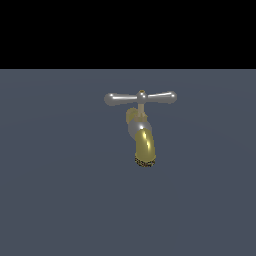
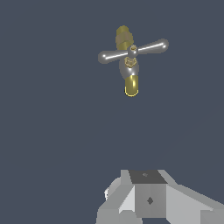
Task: Turn on the faucet by rotating a designated handle.
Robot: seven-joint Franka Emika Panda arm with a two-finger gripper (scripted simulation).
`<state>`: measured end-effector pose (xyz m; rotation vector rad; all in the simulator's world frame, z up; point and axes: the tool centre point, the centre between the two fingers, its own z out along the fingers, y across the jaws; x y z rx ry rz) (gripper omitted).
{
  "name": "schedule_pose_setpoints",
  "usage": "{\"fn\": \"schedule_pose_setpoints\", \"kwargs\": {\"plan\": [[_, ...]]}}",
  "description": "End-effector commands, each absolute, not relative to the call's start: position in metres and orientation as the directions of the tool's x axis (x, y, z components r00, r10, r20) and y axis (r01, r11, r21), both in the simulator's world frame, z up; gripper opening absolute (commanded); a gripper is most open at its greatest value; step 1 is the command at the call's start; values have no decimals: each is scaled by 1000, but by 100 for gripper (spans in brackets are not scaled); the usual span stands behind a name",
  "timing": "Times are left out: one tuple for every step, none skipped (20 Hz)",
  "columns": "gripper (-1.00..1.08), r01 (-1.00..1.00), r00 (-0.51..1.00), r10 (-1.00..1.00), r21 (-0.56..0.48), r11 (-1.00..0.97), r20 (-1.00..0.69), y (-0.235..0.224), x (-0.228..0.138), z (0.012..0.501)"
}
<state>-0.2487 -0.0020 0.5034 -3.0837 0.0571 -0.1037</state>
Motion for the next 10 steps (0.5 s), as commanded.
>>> {"fn": "schedule_pose_setpoints", "kwargs": {"plan": [[-100, -35, 997, -39, -57, -998, 66, -2, -249, 503], [-100, -34, 997, -38, -57, -998, 66, -2, -249, 503], [-100, -33, 997, -37, -57, -998, 66, -2, -249, 503], [-100, -30, 997, -34, -57, -998, 66, -3, -249, 503], [-100, -26, 997, -30, -56, -998, 66, -3, -249, 502], [-100, -21, 998, -25, -56, -998, 66, -4, -249, 501], [-100, -15, 998, -19, -56, -998, 66, -5, -248, 500], [-100, -8, 998, -12, -55, -998, 66, -6, -248, 499], [-100, 0, 998, -4, -55, -998, 66, -8, -248, 497], [-100, 9, 998, 6, -54, -998, 66, -9, -248, 495]]}}
